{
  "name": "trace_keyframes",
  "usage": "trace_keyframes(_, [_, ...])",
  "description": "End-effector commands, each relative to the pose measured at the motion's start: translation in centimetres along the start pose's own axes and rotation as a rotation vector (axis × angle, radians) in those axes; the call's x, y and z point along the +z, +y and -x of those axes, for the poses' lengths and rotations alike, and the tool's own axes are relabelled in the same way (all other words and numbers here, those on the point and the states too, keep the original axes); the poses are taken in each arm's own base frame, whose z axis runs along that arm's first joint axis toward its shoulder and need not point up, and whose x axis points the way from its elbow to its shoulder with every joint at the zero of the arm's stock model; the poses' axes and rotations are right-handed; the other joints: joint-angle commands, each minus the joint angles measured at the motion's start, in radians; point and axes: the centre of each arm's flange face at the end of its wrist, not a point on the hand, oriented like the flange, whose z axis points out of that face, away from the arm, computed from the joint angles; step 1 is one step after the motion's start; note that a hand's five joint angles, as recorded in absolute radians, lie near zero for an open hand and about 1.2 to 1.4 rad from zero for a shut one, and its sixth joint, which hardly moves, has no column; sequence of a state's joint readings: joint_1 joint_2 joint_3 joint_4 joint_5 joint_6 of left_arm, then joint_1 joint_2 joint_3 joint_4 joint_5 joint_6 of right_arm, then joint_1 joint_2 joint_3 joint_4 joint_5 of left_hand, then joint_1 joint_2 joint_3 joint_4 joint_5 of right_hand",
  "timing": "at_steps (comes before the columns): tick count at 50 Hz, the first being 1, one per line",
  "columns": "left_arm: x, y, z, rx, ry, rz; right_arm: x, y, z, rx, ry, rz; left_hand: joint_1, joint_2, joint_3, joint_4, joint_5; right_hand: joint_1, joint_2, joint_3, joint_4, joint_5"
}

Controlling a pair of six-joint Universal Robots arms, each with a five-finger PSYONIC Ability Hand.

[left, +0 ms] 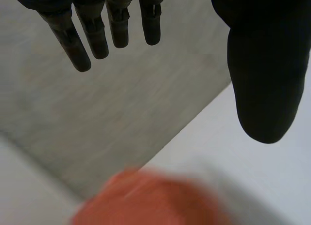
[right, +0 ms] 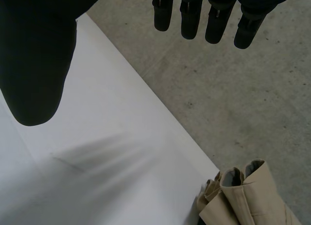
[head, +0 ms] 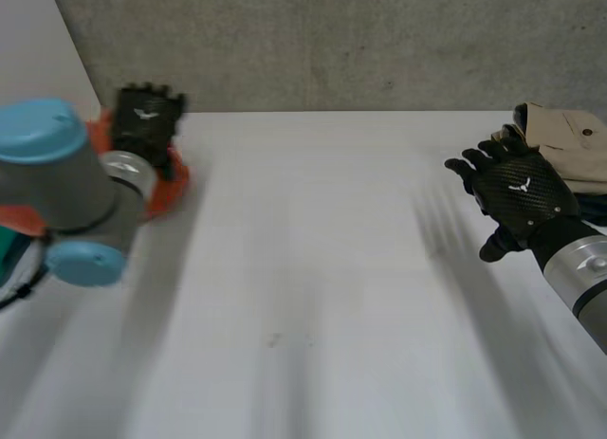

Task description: Fold the laundry.

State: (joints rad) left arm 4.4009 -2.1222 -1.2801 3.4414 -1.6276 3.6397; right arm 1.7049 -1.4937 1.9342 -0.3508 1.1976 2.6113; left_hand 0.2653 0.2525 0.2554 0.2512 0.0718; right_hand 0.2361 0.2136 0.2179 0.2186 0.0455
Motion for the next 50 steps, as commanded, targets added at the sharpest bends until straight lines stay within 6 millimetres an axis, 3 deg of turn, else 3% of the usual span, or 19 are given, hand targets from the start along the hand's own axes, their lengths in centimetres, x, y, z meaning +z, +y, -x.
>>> trace_keyframes(1, [4.8, 7.5, 5.2, 0.286, -0.069, 0.08, 0.0, 0.2, 0.3, 0.004, -0.011, 0.008, 0.024, 0.037, 0.034, 0.038, 0.043, -0.062, -0.039, -0.043, -0.044, -0.045])
trace_keyframes(6, [7.0, 11.8, 5.9, 0.374, -0.029, 0.092, -0.1, 0.3, 0.4, 0.004, -0.01, 0.01, 0.133, 0.145, 0.143, 0.147, 0.152, -0.062, -0.039, -0.043, -0.044, -0.045])
trace_keyframes(10, [8.0, 13.2, 5.1, 0.372, 0.005, 0.074, -0.1, 0.3, 0.3, 0.005, -0.008, 0.013, 0.244, 0.257, 0.254, 0.258, 0.263, -0.062, -0.039, -0.043, -0.044, -0.045])
trace_keyframes(13, [8.2, 13.3, 5.2, 0.37, 0.003, 0.072, -0.1, 0.4, 0.2, 0.006, -0.003, 0.017, 0.718, 0.731, 0.728, 0.732, 0.737, -0.062, -0.039, -0.043, -0.044, -0.045])
trace_keyframes(14, [8.2, 13.1, 5.0, 0.361, 0.004, 0.069, -0.1, 0.4, 0.2, 0.006, -0.002, 0.018, 1.086, 1.099, 1.096, 1.101, 1.105, -0.062, -0.039, -0.043, -0.044, -0.045])
trace_keyframes(17, [8.0, 12.2, 4.4, 0.334, 0.007, 0.052, -0.1, 0.5, 0.3, 0.006, -0.003, 0.019, 1.131, 1.144, 1.141, 1.145, 1.15, -0.062, -0.039, -0.043, -0.044, -0.045])
trace_keyframes(21, [7.1, 7.6, 4.0, 0.224, -0.001, -0.018, -0.1, 0.4, 0.2, 0.006, 0.001, 0.019, 1.131, 1.144, 1.141, 1.145, 1.15, -0.062, -0.039, -0.043, -0.044, -0.045])
trace_keyframes(22, [6.4, 5.5, 3.8, 0.158, -0.001, -0.045, -0.1, 0.4, 0.2, 0.006, 0.001, 0.019, 1.131, 1.144, 1.141, 1.145, 1.15, -0.062, -0.039, -0.043, -0.044, -0.045])
trace_keyframes(25, [4.9, 2.4, 3.1, 0.048, 0.017, -0.089, -0.1, 0.4, 0.0, 0.004, 0.01, 0.016, 1.131, 1.144, 1.141, 1.145, 1.15, -0.062, -0.039, -0.043, -0.044, -0.045])
trace_keyframes(26, [3.7, 0.1, 2.5, -0.032, 0.04, -0.123, -0.1, 0.3, -0.1, 0.003, 0.01, 0.015, 1.131, 1.144, 1.141, 1.145, 1.15, -0.062, -0.039, -0.043, -0.044, -0.045])
trace_keyframes(29, [1.7, -3.3, 1.4, -0.155, 0.093, -0.176, -0.1, 0.2, -0.1, 0.002, 0.012, 0.013, 1.131, 1.144, 1.141, 1.145, 1.15, -0.062, -0.039, -0.043, -0.044, -0.045])
trace_keyframes(30, [0.5, -5.5, 1.0, -0.218, 0.119, -0.22, -0.1, 0.2, -0.1, 0.002, 0.012, 0.013, 1.131, 1.144, 1.141, 1.145, 1.15, -0.062, -0.039, -0.043, -0.044, -0.045])
trace_keyframes(33, [-0.3, -7.2, 0.9, -0.278, 0.124, -0.256, -0.1, 0.2, -0.1, 0.001, 0.011, 0.011, 1.131, 1.144, 1.141, 1.145, 1.15, -0.062, -0.039, -0.043, -0.044, -0.045])
trace_keyframes(35, [0.6, -6.3, 0.9, -0.263, 0.109, -0.239, -0.2, 0.3, -0.1, 0.003, 0.009, 0.014, 1.131, 1.144, 1.141, 1.145, 1.15, -0.062, -0.039, -0.043, -0.044, -0.045])
trace_keyframes(36, [1.2, -5.6, 0.9, -0.244, 0.108, -0.222, -0.2, 0.3, -0.1, 0.003, 0.009, 0.014, 0.884, 0.897, 0.894, 0.898, 0.903, -0.062, -0.039, -0.043, -0.044, -0.045])
trace_keyframes(37, [2.3, -3.6, 0.8, -0.181, 0.103, -0.174, -0.1, 0.2, -0.1, 0.002, 0.008, 0.012, 0.518, 0.531, 0.528, 0.533, 0.537, -0.062, -0.039, -0.043, -0.044, -0.045])
trace_keyframes(41, [4.1, 2.5, 2.4, 0.029, 0.065, -0.02, -0.2, 0.2, 0.0, 0.003, 0.001, 0.01, 0.125, 0.138, 0.135, 0.14, 0.144, -0.062, -0.039, -0.043, -0.044, -0.045])
trace_keyframes(45, [5.2, 7.5, 3.8, 0.146, 0.045, 0.081, -0.2, 0.2, 0.1, 0.002, -0.002, 0.006, 0.086, 0.099, 0.096, 0.1, 0.105, -0.062, -0.039, -0.043, -0.044, -0.045])
trace_keyframes(50, [6.5, 10.1, 4.9, 0.137, 0.021, 0.11, -0.1, 0.3, 0.2, 0.004, -0.006, 0.009, 0.077, 0.09, 0.087, 0.091, 0.096, -0.062, -0.039, -0.043, -0.044, -0.045])
